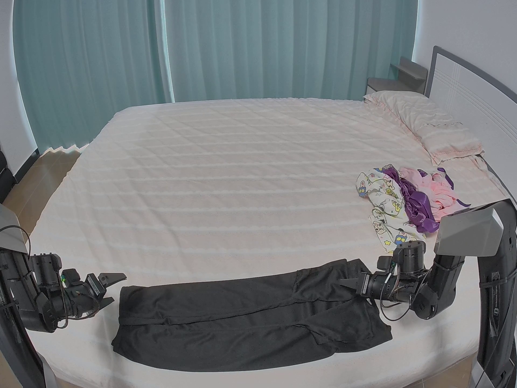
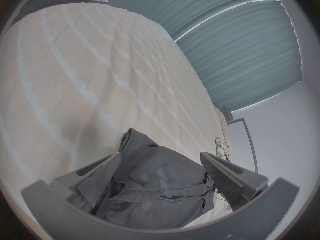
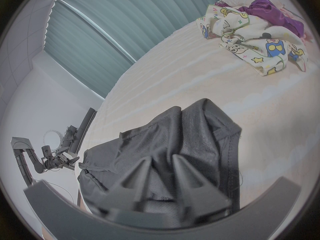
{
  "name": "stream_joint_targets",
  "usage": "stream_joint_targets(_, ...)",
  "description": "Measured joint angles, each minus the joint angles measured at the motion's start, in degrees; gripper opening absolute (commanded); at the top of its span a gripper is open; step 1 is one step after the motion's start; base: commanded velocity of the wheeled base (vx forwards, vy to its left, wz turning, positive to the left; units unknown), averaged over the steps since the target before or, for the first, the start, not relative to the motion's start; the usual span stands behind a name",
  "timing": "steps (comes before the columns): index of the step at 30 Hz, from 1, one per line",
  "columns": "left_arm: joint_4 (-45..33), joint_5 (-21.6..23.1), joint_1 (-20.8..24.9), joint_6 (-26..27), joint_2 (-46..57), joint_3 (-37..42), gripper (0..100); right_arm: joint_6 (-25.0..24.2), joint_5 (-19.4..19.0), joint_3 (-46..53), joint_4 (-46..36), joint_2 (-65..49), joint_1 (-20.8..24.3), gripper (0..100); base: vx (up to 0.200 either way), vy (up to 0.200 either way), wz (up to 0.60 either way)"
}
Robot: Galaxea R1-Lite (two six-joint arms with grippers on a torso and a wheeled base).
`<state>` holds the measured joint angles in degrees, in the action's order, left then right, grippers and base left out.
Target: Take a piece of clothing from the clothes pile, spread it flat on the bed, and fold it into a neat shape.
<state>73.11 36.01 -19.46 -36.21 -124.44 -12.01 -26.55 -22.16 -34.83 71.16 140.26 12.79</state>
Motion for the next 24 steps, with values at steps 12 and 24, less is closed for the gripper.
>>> stream_joint_targets(12, 0.4, -0.1, 0.0, 0.1, -0.7, 0.7, 100, 0.1, 0.0, 5.0, 0.8, -2.3, -0.7, 0, 0.0, 0.0, 0.0)
stream_joint_targets(24, 0.4, -0.1, 0.0, 0.1, -0.8, 0.8, 100, 1.3, -0.2, 8.4, 4.1, -1.5, -1.6, 100, 0.0, 0.0, 0.0)
